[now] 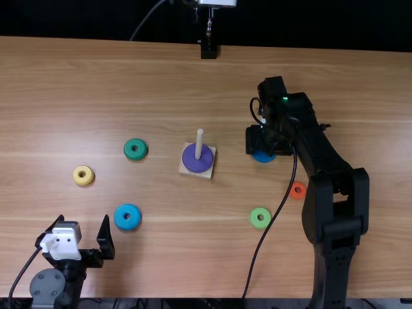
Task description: Build the Hanoi tower: stack the rings onto the peg from bottom to top in this color order: purple, dark blue, light blue, dark green, light green, yellow, orange.
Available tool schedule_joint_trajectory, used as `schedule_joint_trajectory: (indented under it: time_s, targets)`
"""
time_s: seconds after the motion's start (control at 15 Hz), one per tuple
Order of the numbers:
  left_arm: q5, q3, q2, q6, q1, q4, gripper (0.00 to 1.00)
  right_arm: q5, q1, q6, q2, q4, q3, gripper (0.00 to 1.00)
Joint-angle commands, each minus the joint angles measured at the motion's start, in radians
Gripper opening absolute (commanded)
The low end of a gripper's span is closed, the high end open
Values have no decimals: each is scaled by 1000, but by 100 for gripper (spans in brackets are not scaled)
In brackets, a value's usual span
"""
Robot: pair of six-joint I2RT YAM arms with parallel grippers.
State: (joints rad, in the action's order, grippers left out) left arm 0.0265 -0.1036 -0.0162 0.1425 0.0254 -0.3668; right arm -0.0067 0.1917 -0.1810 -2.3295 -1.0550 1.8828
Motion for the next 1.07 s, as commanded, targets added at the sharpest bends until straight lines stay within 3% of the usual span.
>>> schedule_joint_trajectory:
  time_s: [0.0,0.2,0.47,0.67,1.0]
  targets:
    - [-4,104,16,-4,-5,-79,100,-3,8,6,-11,-3,35,1]
    - [-4,104,16,-4,-5,-79,100,-6,32,19,44,-43,99,1]
    - [-4,104,16,-4,-5,-79,100,-10,98,56,107,-283,271,2]
    - [-4,104,16,-4,-5,-79,100,-10,141,61,104,-415,429,2]
    - [-4,104,16,-6,-5,-79,100,-10,192,65,96,-509,631,2]
